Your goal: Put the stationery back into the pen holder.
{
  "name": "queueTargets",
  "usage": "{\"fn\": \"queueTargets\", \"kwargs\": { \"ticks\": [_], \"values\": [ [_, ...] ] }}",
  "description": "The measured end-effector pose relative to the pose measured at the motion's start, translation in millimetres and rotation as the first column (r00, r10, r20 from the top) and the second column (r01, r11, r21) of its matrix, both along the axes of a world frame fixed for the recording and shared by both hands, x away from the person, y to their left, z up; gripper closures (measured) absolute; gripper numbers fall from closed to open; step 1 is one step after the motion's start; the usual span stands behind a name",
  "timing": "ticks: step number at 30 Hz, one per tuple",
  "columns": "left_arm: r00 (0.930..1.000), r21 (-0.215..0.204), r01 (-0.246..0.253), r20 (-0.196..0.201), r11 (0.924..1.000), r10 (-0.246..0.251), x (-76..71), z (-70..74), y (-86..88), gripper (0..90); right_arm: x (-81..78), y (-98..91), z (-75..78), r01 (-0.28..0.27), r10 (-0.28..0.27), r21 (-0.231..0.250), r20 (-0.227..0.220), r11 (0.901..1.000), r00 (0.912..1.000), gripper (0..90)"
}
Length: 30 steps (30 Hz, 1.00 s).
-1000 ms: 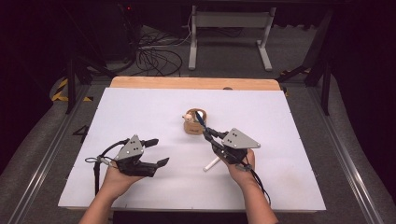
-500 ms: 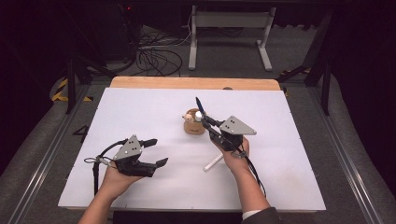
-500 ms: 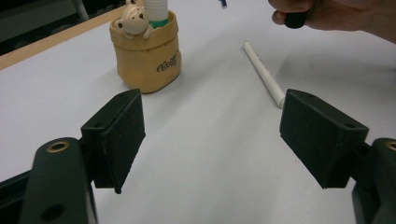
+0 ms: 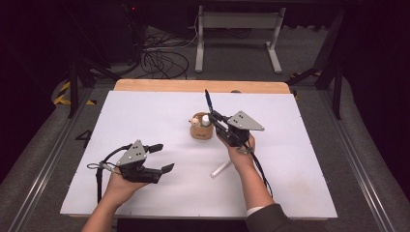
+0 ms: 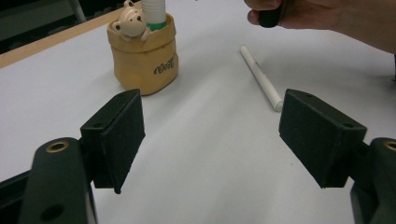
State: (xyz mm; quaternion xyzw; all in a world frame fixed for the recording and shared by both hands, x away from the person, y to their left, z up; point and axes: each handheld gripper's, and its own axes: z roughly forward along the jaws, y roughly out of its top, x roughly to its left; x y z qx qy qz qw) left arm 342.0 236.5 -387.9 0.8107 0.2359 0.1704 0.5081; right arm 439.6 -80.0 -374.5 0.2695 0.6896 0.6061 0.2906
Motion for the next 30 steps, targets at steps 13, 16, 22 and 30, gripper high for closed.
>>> {"fn": "queueTargets", "kwargs": {
  "ticks": [13, 16, 22, 30],
  "values": [
    [1.0, -0.002, 0.002, -0.002, 1.0, -0.002, -0.1, -0.3, 0.9, 23.3, 21.1, 6.0, -10.4, 0.03, -0.028, 0.049, -0.025, 0.9984, 0.9993, 80.0],
    [1.0, -0.001, 0.003, -0.001, 1.0, -0.003, 0.0, -0.5, 0.8, 23.3, 24.4, 7.7, -11.0, 0.04, -0.038, 0.064, -0.03, 0.9972, 0.9988, 80.0],
    [1.0, 0.002, 0.005, -0.002, 1.0, -0.005, 0.0, -0.7, 0.8, 23.2, 30.6, 12.4, -12.9, 0.047, -0.044, 0.076, -0.031, 0.996, 0.9985, 79.9],
    [1.0, 0.006, 0.006, 0.001, 1.0, -0.006, 0.3, -1.4, 0.2, 23.3, 40.2, 15.8, -18.0, 0.068, -0.064, 0.07, -0.05, 0.9953, 0.9967, 79.9]
  ]
}}
